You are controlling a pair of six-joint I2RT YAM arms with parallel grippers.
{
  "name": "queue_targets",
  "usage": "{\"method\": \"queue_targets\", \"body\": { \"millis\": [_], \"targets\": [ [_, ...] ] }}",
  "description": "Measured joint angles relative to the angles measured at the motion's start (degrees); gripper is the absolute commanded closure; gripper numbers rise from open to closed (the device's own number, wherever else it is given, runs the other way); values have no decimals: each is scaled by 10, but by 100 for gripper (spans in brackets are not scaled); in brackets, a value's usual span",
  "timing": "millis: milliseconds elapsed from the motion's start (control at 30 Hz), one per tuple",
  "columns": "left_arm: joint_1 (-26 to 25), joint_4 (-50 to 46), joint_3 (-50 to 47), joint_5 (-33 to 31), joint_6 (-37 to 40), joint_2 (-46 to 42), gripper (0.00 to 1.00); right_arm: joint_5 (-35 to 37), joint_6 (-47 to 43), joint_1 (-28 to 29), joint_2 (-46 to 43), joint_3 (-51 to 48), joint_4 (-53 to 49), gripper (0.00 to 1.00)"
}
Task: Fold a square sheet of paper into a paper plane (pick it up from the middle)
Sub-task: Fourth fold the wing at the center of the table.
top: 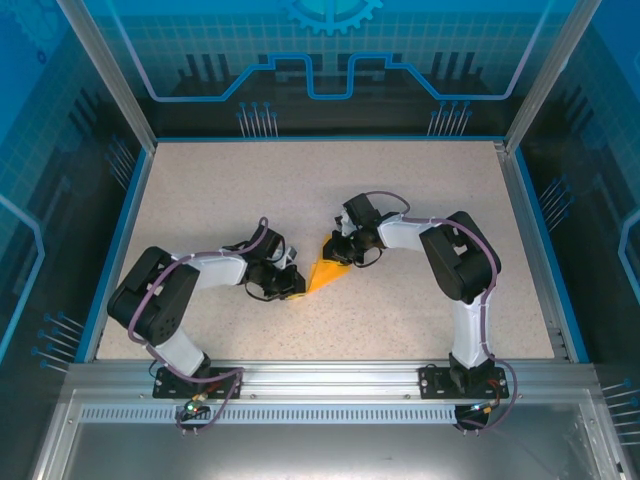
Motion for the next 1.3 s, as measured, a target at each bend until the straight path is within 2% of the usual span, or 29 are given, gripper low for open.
{"method": "queue_targets", "body": {
  "millis": [267, 433, 600, 867, 1300],
  "targets": [
    [-2, -13, 11, -16, -2, -55, 85, 0, -2, 0, 0, 0, 0, 86],
    [-5, 3, 38, -2, -9, -60, 85, 0, -2, 0, 0, 0, 0, 86],
    [-21, 27, 70, 23, -17, -23, 86, 1, -2, 0, 0, 0, 0, 86],
    [-25, 33, 72, 26, -21, 37, 88, 2, -2, 0, 0, 0, -1, 86],
    [-25, 46, 35, 27, -14, 56, 92, 2, -9, 0, 0, 0, -2, 86]
  ]
}}
